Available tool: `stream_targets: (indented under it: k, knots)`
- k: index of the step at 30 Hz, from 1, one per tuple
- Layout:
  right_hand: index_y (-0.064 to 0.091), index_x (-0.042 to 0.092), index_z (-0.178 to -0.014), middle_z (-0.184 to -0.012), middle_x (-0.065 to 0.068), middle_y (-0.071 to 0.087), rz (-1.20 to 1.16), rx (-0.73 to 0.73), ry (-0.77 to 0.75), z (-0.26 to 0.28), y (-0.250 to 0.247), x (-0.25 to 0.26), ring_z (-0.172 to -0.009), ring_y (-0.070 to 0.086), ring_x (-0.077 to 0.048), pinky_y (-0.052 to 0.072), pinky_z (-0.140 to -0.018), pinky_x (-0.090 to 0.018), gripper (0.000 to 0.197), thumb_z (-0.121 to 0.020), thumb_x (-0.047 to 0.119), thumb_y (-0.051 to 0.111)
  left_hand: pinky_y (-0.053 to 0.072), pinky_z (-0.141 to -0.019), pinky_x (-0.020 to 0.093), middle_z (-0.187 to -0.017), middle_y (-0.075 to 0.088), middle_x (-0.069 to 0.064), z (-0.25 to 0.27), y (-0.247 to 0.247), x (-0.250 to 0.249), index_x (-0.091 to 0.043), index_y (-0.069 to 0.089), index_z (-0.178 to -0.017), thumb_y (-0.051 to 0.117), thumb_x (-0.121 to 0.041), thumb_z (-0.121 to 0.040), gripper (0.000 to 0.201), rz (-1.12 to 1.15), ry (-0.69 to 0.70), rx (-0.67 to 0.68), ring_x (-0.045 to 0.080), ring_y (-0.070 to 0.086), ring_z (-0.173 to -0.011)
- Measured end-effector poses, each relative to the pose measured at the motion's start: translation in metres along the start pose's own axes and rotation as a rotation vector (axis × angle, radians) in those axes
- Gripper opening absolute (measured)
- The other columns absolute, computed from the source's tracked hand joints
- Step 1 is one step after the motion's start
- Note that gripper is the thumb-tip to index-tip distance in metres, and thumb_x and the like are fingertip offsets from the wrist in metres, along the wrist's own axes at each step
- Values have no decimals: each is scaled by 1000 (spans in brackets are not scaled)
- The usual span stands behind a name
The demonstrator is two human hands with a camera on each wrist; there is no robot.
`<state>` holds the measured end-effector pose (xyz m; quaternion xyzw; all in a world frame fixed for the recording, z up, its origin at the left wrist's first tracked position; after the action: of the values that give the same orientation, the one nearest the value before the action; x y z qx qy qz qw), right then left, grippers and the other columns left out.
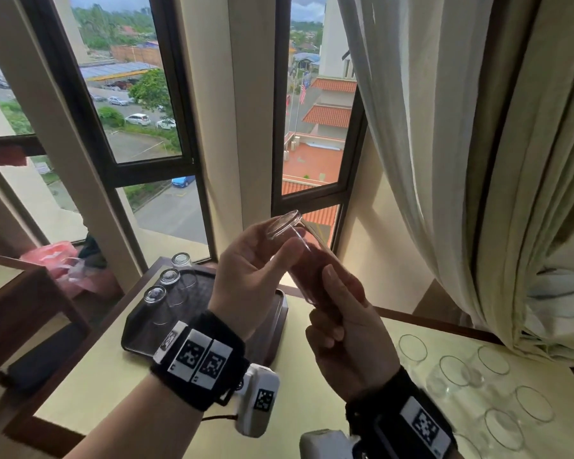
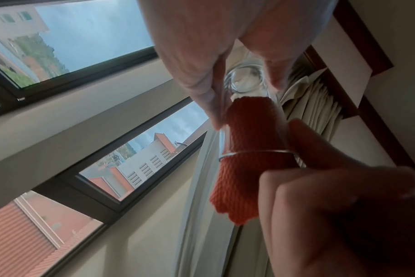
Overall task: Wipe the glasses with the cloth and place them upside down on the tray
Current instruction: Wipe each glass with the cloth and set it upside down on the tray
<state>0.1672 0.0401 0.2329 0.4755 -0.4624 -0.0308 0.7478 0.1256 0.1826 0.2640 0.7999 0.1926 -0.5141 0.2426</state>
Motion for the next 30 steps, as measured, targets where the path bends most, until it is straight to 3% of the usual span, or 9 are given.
stream_targets:
  k: [3,7,9,14,17,20,24,27,30]
  knots:
    - [78,11,-106,-81,-12,69,306,-146,-115,6,-26,1,-44,40,-13,41,-42,-25,38,-74,31,85,65,-84,31,-109,81,4,17,-8,-4,-12,69,-122,75,-28,-91,36,-135,32,-57,21,79,-101]
    - [83,20,-97,-77,-12,72,576,-194,-184,20,-44,-7,-51,57,-23,57,-52,-37,15,-83,22,85,64,-91,41,-111,81,7,40,-35,3,-5,68,-126,76,-38,-87,53,-169,21,-177,24,79,-104]
    - [81,25,-94,-81,-8,77,655,-258,-241,24,-59,-11,-61,70,-27,61,-55,-38,10,-88,17,82,63,-90,33,-111,81,7,51,-56,7,-4,66,-128,78,-30,-86,51,-147,-1,-259,23,79,-104]
    - [59,71,-97,-130,-9,64,1008,-439,-519,28,-74,-3,-117,64,-28,50,-106,-42,43,-91,34,80,60,-84,20,-109,82,-3,81,-105,13,-20,67,-119,83,-27,-82,42,-250,-58,-375,13,79,-102]
    - [56,39,-109,-160,-15,44,1315,-498,-676,27,-62,4,-145,39,-50,34,-117,-68,25,-93,56,62,62,-82,22,-104,82,-4,94,-143,28,-19,67,-123,88,-31,-80,49,-343,-109,-462,11,79,-98]
    - [58,31,-108,-163,-13,43,1542,-344,-882,17,-41,-7,-154,24,-53,21,-119,-71,16,-97,43,59,58,-78,13,-102,80,-8,98,-183,49,-18,66,-132,92,-27,-82,58,-466,-176,-523,-2,76,-93]
    - [75,24,-111,-126,0,74,1533,271,-859,-11,-7,-54,-127,66,-28,51,-108,-48,21,-109,29,54,51,-71,5,-100,76,-9,89,-234,81,-21,72,-119,92,-22,-83,41,-548,-248,-535,-8,71,-85]
    - [74,25,-107,-98,16,74,1588,422,-617,-33,-1,-102,-87,72,-5,60,-73,-35,29,-109,42,51,50,-73,6,-100,74,-14,76,-278,109,-24,71,-116,94,-25,-82,40,-592,-325,-521,-15,68,-83]
    - [68,29,-98,-84,19,68,1657,462,-441,-48,-4,-148,-75,65,-4,56,-65,-28,36,-108,52,42,51,-83,12,-104,75,-18,64,-326,139,-28,72,-119,96,-30,-79,47,-650,-394,-501,-10,70,-90]
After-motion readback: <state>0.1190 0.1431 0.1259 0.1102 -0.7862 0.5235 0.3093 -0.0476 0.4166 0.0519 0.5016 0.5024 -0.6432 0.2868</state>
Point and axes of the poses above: each hand's wrist, its own z-axis away from the middle knuckle, its own y-axis out of the palm, x = y × z, the point moved 8 cm from there along -z, towards the middle knuckle
